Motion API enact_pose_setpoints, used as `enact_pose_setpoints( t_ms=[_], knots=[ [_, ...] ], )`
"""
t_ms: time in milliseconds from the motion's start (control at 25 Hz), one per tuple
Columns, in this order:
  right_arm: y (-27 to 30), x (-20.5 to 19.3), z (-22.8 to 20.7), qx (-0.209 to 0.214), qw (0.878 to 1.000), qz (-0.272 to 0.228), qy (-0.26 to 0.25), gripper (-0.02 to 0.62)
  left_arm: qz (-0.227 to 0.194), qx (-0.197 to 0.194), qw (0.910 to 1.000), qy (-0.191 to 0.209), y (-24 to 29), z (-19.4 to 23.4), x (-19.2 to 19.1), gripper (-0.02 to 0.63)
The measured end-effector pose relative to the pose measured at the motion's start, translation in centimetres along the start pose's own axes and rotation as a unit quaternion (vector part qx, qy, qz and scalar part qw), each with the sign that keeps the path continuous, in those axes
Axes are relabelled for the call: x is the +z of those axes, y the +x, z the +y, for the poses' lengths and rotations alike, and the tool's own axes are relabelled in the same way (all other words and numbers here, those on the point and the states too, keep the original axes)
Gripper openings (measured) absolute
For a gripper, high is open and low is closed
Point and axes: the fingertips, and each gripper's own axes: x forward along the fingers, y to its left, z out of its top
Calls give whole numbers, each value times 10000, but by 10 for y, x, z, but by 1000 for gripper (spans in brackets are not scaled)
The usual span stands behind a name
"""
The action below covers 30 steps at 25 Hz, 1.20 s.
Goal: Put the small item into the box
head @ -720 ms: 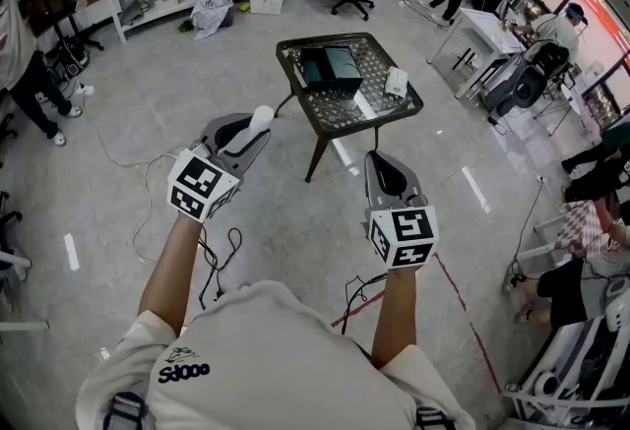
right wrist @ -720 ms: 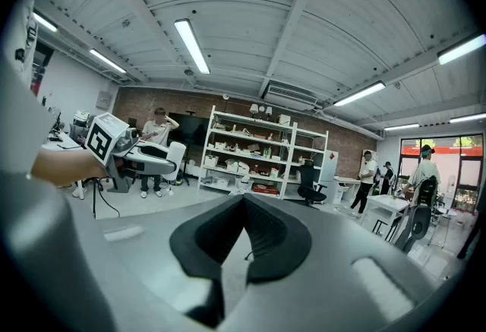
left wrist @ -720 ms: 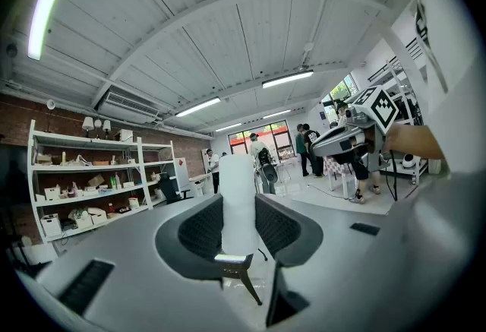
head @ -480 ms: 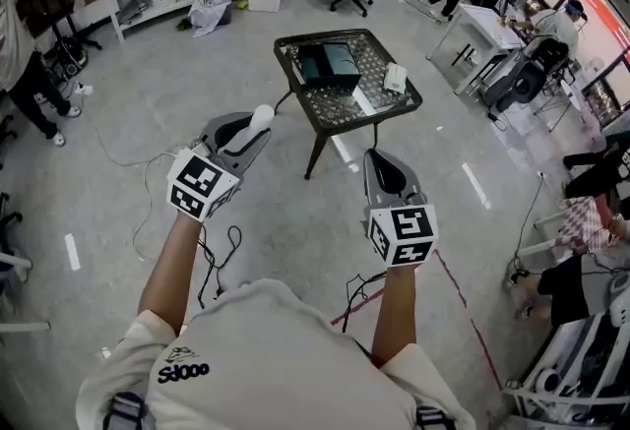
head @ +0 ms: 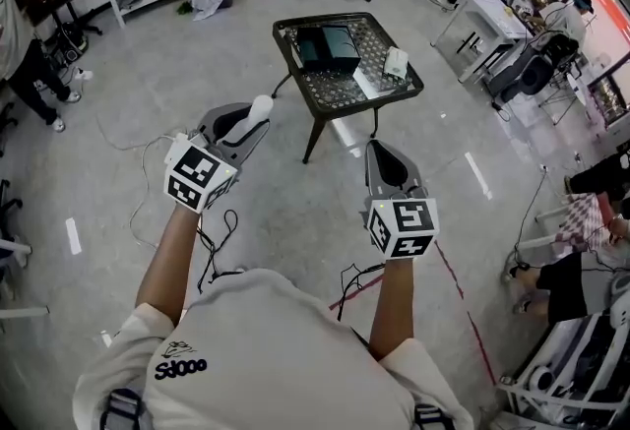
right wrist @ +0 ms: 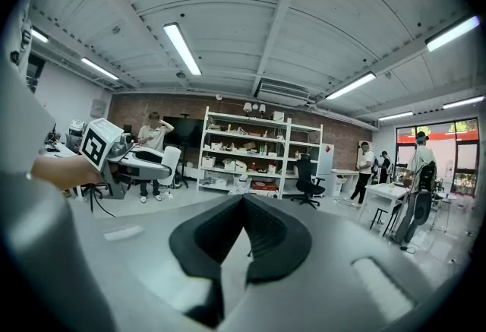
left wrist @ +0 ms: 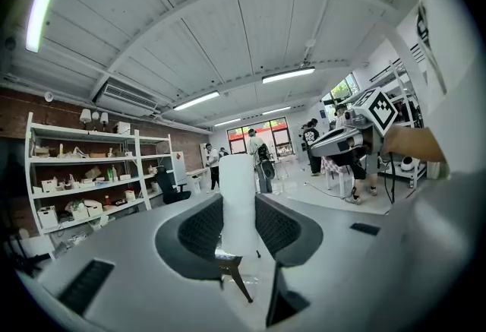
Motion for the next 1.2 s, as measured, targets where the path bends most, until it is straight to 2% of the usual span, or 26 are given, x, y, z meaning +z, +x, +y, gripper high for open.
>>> enact_pose_setpoints(
  t_ms=[560,720,920,1200],
  knots=[
    [-10,-16,-39,315,9995,102,13,8,279,377,9988,-155,17,-30,-9,129],
    [-3,-15,-49,294,9995,49,41,8,330,460,9982,-207,27,-23,-11,129],
    [18,-20,-58,287,9995,104,66,8,314,379,9986,-198,48,-11,-15,129],
    [71,-20,-80,184,9997,164,17,8,216,279,9991,-236,95,35,-22,129]
  ],
)
